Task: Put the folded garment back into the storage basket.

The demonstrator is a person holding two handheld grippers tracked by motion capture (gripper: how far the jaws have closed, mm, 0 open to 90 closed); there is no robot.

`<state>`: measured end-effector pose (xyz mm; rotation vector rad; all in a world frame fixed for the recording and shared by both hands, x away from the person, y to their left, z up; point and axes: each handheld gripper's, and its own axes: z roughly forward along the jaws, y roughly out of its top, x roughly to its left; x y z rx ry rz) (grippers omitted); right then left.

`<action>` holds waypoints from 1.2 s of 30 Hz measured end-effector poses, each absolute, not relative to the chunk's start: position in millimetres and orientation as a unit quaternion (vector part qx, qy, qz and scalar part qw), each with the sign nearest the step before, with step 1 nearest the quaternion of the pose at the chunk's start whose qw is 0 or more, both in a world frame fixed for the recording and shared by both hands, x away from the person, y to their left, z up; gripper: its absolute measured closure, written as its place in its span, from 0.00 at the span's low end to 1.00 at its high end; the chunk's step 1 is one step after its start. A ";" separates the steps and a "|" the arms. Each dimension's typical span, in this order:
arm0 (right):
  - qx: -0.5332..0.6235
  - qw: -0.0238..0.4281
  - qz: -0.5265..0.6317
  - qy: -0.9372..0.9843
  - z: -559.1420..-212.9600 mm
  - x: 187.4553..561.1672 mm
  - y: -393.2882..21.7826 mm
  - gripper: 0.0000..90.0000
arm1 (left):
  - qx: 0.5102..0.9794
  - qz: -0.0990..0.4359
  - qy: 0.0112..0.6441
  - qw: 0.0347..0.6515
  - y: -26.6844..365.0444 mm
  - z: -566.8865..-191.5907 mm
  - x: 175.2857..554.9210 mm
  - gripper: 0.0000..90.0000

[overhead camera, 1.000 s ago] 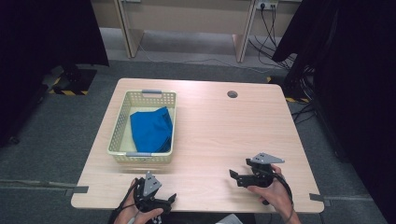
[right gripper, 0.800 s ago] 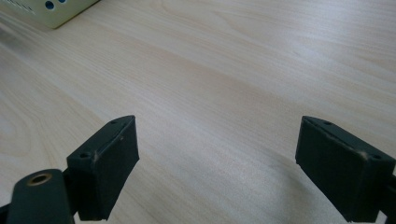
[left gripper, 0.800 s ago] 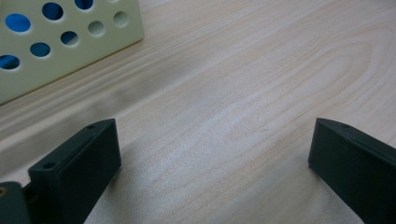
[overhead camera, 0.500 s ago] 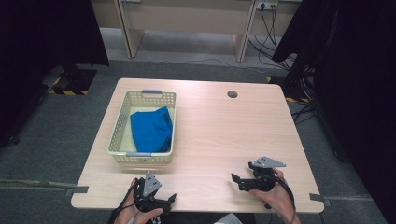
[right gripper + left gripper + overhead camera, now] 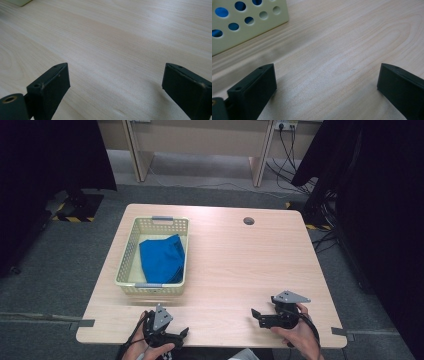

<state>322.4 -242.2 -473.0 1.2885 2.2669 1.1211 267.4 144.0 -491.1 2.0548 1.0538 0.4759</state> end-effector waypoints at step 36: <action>0.451 0.171 0.395 0.782 -475.4 290.7 -259.8 0.09 | 0.805 0.187 0.413 0.382 144.1 -491.2 267.2 0.01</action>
